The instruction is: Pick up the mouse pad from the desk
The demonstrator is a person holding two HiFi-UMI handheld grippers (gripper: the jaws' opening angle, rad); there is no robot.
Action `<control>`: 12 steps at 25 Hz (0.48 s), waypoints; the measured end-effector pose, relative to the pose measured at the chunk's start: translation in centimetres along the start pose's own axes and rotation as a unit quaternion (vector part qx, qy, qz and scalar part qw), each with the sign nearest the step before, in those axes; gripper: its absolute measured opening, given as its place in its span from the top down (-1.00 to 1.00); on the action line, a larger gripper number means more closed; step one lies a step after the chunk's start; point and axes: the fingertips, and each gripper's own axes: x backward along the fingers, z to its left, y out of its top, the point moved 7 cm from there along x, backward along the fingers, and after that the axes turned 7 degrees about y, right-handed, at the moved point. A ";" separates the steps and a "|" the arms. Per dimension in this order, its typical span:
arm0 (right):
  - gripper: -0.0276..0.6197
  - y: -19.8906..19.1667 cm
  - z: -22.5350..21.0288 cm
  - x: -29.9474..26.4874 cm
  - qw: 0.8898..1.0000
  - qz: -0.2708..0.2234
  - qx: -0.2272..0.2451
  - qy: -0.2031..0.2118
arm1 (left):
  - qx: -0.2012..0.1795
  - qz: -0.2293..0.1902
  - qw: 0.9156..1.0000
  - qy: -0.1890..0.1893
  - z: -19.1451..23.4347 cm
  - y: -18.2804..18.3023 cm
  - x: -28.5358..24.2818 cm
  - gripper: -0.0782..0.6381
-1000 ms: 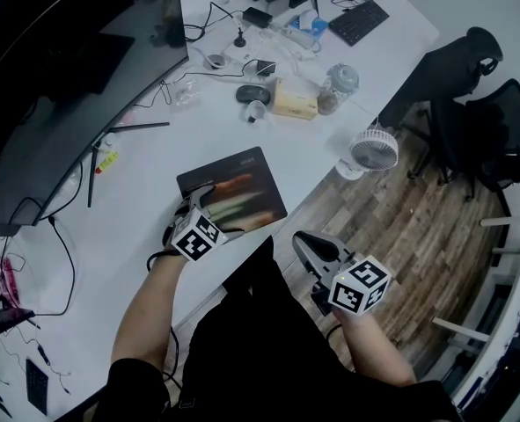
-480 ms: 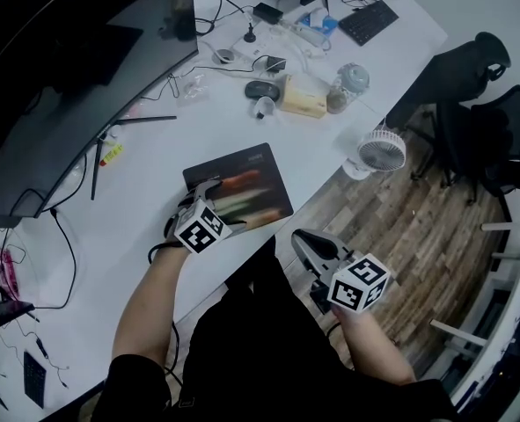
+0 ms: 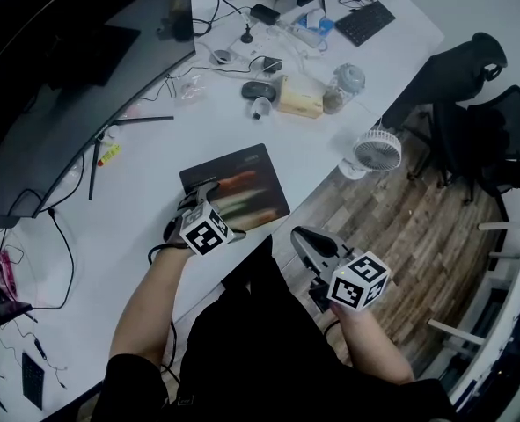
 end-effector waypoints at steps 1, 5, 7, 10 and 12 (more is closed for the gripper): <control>0.86 0.0 0.0 0.2 1.000 -0.002 -0.001 -0.002 | -0.008 0.004 1.000 0.002 -0.3 -0.1 -0.3 -0.85; 0.86 0.2 0.0 0.6 1.000 -0.003 -0.001 -0.005 | -0.006 0.006 1.000 0.012 -0.5 -0.2 -0.6 -0.85; 0.86 0.0 0.0 0.6 1.000 -0.004 -0.001 -0.005 | 0.001 0.002 1.000 0.017 -0.4 -0.1 -0.7 -0.85; 0.86 -0.3 0.2 0.6 1.000 -0.003 -0.003 -0.004 | 0.010 -0.017 0.999 0.028 -0.2 -0.2 -0.5 -0.85; 0.86 -0.4 0.3 0.6 1.000 -0.002 -0.004 -0.001 | 0.017 -0.033 0.999 0.038 -0.2 -0.2 -0.2 -0.85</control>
